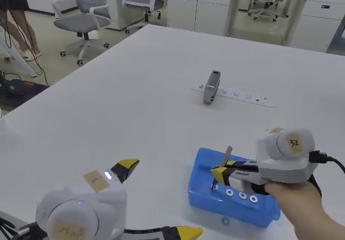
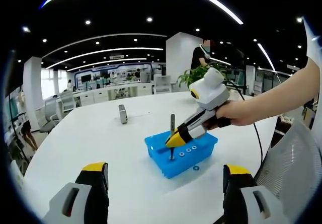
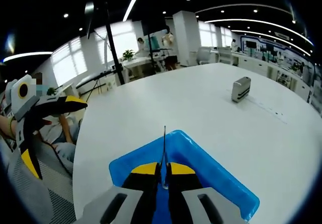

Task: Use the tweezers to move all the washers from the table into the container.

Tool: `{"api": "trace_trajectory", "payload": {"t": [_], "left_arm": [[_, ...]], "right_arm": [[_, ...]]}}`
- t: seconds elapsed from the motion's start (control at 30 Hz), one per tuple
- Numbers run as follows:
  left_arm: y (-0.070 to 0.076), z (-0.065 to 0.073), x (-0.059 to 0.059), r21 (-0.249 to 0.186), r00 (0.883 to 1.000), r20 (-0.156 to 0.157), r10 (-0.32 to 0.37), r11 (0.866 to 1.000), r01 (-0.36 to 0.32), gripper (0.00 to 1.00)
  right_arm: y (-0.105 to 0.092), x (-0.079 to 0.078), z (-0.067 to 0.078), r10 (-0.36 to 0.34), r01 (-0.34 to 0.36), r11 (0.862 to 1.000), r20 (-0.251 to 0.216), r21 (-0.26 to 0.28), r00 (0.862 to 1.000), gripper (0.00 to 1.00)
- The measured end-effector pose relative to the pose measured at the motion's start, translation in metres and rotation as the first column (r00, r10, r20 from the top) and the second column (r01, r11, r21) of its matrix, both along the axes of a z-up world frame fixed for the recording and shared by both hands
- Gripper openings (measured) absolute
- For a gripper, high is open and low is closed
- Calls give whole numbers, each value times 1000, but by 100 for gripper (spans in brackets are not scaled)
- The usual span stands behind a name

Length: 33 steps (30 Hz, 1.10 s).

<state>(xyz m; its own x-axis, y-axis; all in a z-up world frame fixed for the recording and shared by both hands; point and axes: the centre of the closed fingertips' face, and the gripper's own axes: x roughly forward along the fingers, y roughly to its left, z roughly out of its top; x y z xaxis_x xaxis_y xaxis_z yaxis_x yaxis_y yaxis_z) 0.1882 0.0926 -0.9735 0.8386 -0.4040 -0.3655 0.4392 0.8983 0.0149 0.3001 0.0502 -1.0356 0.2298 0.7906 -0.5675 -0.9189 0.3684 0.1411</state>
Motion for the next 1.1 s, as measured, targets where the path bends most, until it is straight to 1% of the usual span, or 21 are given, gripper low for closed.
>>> {"api": "trace_trajectory", "payload": {"t": [0.1,0.13,0.23,0.4,0.47,0.67,1.1], "left_arm": [[-1,-1,0,2,1000,-2,-5,1000,5,97],[-1,-1,0,4,1000,-2,-5,1000,5,97],[-1,-1,0,4,1000,-3,-6,1000,6,97],[-1,-1,0,3,1000,-4,-8,1000,8,97],[-2,-1,-1,4,1000,-4,-9,1000,9,97],[-2,-1,-1,3,1000,-4,-11,1000,11,97],[-1,-1,-1,4,1000,-4,-9,1000,9,97]], "right_arm": [[2,-2,0,28,-28,999,34,-18,999,3],[3,-7,0,39,-38,999,48,-23,998,4],[4,-9,1,44,-42,999,51,-25,998,4],[3,-5,14,31,-31,999,82,7,996,4],[2,-4,19,22,-24,999,85,23,996,4],[-5,-8,27,13,-17,999,93,42,996,4],[-14,-20,46,2,-11,995,101,94,995,4]]}}
